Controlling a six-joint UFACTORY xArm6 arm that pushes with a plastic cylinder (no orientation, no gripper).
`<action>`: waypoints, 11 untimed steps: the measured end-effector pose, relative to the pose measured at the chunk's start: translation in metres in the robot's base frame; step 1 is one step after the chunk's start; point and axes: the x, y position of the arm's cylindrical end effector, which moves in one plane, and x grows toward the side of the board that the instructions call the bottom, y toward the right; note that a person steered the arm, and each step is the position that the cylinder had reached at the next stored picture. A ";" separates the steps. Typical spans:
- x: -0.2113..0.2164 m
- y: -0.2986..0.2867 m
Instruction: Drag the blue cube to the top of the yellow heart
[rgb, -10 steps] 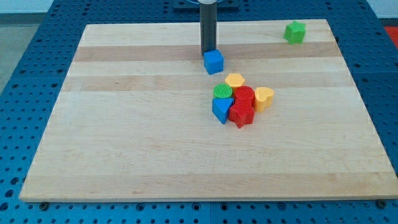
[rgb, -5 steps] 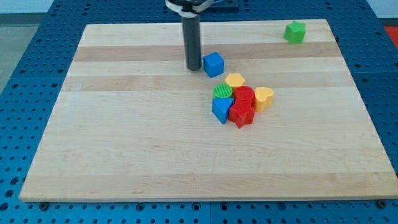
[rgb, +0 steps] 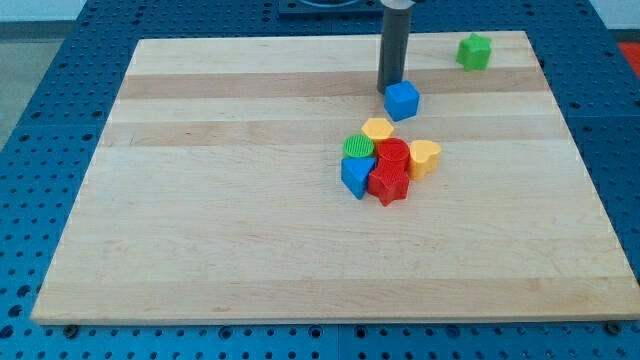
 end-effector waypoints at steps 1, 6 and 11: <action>0.000 0.011; 0.041 0.011; 0.057 0.011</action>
